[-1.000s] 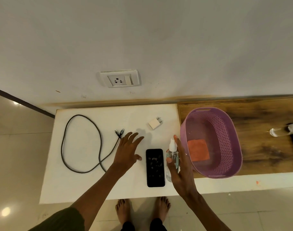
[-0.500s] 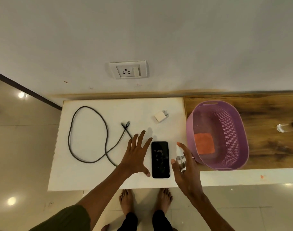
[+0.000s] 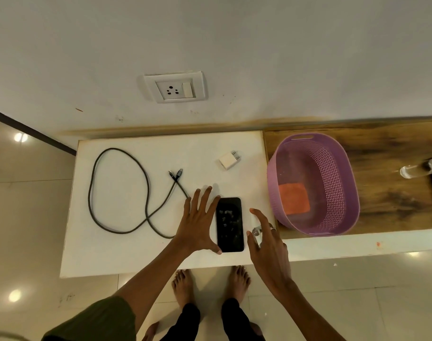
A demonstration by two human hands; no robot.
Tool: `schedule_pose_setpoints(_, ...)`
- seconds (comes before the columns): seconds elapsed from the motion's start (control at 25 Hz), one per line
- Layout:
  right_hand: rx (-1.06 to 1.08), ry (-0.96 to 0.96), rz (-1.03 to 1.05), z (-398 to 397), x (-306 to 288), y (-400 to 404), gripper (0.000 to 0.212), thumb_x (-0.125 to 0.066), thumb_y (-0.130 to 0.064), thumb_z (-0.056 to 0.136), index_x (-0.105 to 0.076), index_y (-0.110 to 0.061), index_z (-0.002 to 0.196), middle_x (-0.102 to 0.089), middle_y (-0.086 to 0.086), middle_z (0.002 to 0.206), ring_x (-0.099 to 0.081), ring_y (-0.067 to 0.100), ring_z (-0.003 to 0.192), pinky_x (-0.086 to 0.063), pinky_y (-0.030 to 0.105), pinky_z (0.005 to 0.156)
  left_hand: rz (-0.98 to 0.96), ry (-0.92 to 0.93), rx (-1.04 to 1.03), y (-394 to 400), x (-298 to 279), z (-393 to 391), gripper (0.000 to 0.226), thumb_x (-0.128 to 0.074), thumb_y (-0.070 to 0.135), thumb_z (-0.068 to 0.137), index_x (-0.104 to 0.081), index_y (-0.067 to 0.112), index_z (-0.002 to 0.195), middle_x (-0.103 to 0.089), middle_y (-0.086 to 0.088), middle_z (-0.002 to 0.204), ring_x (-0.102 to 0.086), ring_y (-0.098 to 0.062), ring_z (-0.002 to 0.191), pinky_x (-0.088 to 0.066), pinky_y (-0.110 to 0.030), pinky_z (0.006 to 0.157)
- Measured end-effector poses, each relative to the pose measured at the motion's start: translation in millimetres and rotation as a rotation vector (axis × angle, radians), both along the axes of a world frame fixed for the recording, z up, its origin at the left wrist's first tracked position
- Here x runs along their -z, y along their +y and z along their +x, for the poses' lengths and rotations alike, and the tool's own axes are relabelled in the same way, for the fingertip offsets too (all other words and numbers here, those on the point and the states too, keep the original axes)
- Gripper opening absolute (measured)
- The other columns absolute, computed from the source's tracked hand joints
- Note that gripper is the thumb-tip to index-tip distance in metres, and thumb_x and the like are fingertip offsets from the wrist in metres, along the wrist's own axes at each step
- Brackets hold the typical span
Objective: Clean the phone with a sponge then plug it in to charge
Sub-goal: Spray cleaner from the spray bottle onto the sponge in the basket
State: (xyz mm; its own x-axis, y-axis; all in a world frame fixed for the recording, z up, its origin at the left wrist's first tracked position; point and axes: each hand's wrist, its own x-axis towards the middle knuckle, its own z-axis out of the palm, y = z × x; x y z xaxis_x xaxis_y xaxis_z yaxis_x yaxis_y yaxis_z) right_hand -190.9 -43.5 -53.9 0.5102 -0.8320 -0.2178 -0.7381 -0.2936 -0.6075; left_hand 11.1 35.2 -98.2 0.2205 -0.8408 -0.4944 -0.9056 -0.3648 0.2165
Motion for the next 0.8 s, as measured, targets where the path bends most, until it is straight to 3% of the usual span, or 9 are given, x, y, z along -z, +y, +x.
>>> schedule_pose_setpoints(0.08, 0.006, 0.018, -0.026, 1.0, 1.3, -1.6, 0.061, -0.061, -0.027, 0.093, -0.03, -0.044, 0.143, -0.067, -0.006, 0.108, -0.055, -0.001, 0.062, -0.036, -0.003, 0.05, 0.006, 0.006, 0.001, 0.0, 0.0, 1.4, 0.156, -0.072, 0.088, 0.043, 0.009, 0.021, 0.159, 0.026, -0.014, 0.164, 0.022, -0.041, 0.15, 0.01, -0.059, 0.119)
schedule_pose_setpoints(0.16, 0.011, 0.027, -0.03, -1.8, 3.0, 0.5, 0.061, -0.062, -0.026, 0.093, -0.03, -0.043, 0.142, -0.068, -0.004, 0.112, -0.058, 0.004, 0.071, -0.052, 0.011, 0.061, 0.019, 0.003, 0.005, 0.8, 0.0, 0.6, 0.156, -0.072, 0.088, 0.044, 0.01, 0.022, 0.159, 0.027, -0.013, 0.163, 0.023, -0.041, 0.15, 0.012, -0.058, 0.118)
schedule_pose_setpoints(0.28, 0.023, 0.029, -0.037, -5.5, 4.1, 3.4, 0.06, -0.061, -0.025, 0.093, -0.031, -0.042, 0.142, -0.068, 0.0, 0.114, -0.068, 0.013, 0.081, -0.058, 0.028, 0.067, 0.016, -0.018, 0.015, -0.1, 0.5, 0.0, 0.156, -0.071, 0.088, 0.044, 0.012, 0.022, 0.158, 0.028, -0.013, 0.163, 0.024, -0.041, 0.15, 0.015, -0.056, 0.117)
schedule_pose_setpoints(0.6, 0.069, 0.082, -0.089, -9.5, 0.6, 3.1, 0.058, -0.061, -0.019, 0.093, -0.032, -0.038, 0.139, -0.07, 0.006, 0.104, -0.071, 0.02, 0.075, -0.059, 0.034, 0.063, 0.0, -0.034, 0.023, -0.1, 0.9, 0.3, 0.157, -0.073, 0.088, 0.042, 0.009, 0.021, 0.158, 0.026, -0.014, 0.163, 0.022, -0.041, 0.15, 0.015, -0.056, 0.116)
schedule_pose_setpoints(0.8, 0.064, 0.103, -0.15, -10.7, -3.2, 2.7, 0.067, -0.067, -0.018, 0.09, -0.03, -0.034, 0.144, -0.071, 0.009, 0.101, -0.071, 0.023, 0.073, -0.06, 0.039, 0.063, -0.013, -0.044, 0.032, -0.1, 2.4, 0.3, 0.157, -0.072, 0.088, 0.041, 0.01, 0.022, 0.157, 0.026, -0.014, 0.163, 0.023, -0.04, 0.15, 0.016, -0.056, 0.115)
